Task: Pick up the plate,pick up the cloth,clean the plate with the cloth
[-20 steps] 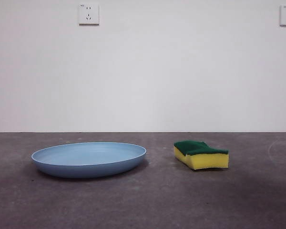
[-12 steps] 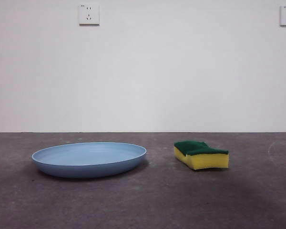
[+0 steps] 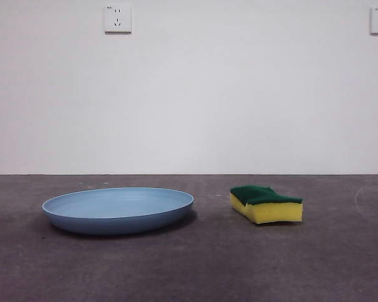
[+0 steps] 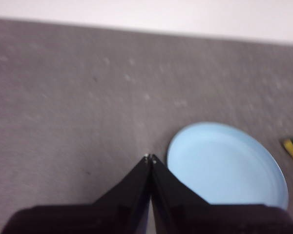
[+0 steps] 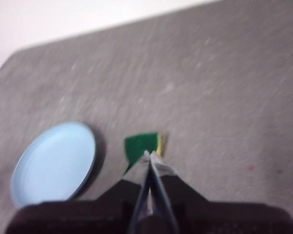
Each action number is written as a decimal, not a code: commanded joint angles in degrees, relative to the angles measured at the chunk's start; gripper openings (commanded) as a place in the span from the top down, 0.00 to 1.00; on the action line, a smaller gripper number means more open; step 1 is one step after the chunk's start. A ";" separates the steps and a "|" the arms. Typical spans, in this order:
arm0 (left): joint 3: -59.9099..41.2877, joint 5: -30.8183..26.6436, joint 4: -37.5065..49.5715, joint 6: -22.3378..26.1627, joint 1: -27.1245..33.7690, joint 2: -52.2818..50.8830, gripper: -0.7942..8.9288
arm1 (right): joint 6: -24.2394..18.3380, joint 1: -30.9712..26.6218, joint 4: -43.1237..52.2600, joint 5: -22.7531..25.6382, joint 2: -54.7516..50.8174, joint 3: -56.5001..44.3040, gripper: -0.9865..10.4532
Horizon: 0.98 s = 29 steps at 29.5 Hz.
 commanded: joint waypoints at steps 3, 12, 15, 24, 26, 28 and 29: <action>5.90 8.41 -3.72 2.43 0.15 9.31 0.90 | -2.45 -0.04 -2.25 -3.96 8.11 3.96 0.88; 7.54 13.16 -3.76 -0.70 0.09 19.28 0.58 | -2.45 0.96 -2.25 -3.72 12.24 4.46 0.52; 8.90 13.22 -2.14 -0.94 -0.02 24.41 0.58 | -2.45 0.96 -2.05 -3.78 12.24 4.46 0.53; 25.27 12.72 -2.14 0.87 -3.37 47.93 0.59 | -2.43 1.03 -2.99 -3.82 12.22 4.46 0.53; 25.68 12.68 -1.44 0.87 -3.76 51.76 0.59 | -2.43 1.03 -3.58 -3.82 12.22 4.46 0.53; 25.68 12.70 -0.50 0.92 -3.78 55.74 0.59 | -2.43 1.03 -3.82 -3.82 12.22 4.46 0.53; 25.68 12.70 0.11 0.90 -3.87 57.72 0.59 | -2.43 1.03 -3.82 -3.85 12.22 4.46 0.53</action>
